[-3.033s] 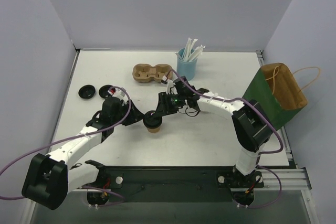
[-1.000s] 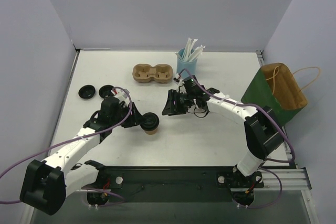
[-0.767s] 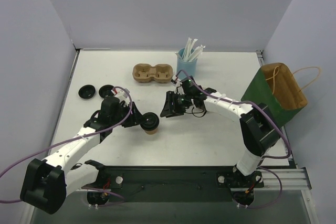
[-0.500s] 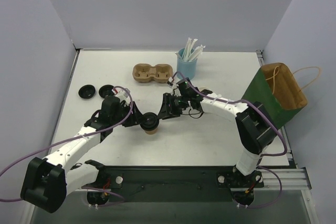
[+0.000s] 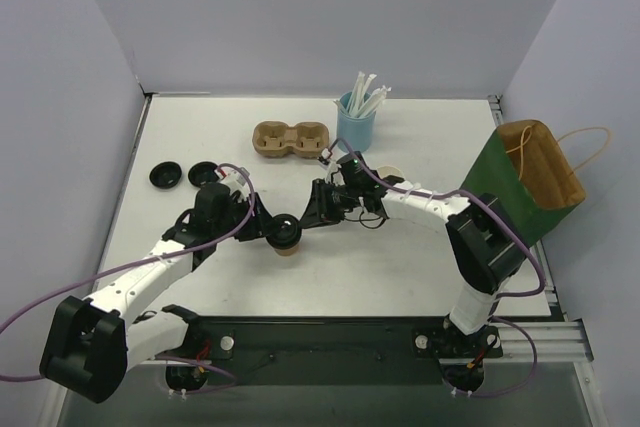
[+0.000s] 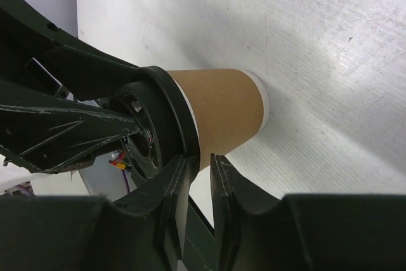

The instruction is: Pack the takeout coffee

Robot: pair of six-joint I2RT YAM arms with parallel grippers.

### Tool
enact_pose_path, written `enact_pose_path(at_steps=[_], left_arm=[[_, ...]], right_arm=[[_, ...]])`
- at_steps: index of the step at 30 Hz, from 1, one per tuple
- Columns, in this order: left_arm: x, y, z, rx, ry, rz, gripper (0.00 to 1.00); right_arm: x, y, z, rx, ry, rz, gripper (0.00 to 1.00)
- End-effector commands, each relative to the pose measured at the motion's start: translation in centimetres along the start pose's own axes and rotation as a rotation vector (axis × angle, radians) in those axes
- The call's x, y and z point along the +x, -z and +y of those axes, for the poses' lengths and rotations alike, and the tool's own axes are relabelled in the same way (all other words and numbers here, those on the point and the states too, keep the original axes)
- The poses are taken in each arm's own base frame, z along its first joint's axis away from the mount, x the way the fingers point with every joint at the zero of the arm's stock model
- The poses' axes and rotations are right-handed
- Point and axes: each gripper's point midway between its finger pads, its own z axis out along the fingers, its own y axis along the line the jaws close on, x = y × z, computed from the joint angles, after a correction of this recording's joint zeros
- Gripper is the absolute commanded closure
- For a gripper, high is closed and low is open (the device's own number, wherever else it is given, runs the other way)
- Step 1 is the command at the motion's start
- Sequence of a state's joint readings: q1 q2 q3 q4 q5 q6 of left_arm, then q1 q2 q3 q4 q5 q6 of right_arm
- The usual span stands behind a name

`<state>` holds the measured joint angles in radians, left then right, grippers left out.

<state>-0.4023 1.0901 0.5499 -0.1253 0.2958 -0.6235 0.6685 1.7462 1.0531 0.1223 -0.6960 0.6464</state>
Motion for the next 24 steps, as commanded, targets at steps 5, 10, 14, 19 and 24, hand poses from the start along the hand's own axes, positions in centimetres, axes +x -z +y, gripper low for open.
enact_pose_path(at_steps=[5, 10, 14, 19, 24], left_arm=[[4.3, -0.8, 4.7, -0.153, 0.0, 0.098, 0.47], [4.9, -1.1, 5.2, -0.159, 0.016, 0.101, 0.49], [5.0, -1.1, 5.2, -0.16, 0.017, 0.102, 0.49], [3.4, -0.7, 3.3, -0.115, 0.015, 0.075, 0.48], [-0.1, 0.3, -0.7, -0.026, 0.008, 0.032, 0.42]], right_arm=[[5.3, -1.5, -7.6, 0.222, -0.065, 0.062, 0.81], [7.2, -1.2, -10.1, 0.337, -0.065, 0.084, 0.82], [7.2, -1.1, -10.3, 0.358, -0.06, 0.074, 0.82], [4.1, -0.1, -7.0, 0.308, -0.032, 0.025, 0.81], [-0.4, 2.1, -2.0, 0.236, 0.053, -0.059, 0.71]])
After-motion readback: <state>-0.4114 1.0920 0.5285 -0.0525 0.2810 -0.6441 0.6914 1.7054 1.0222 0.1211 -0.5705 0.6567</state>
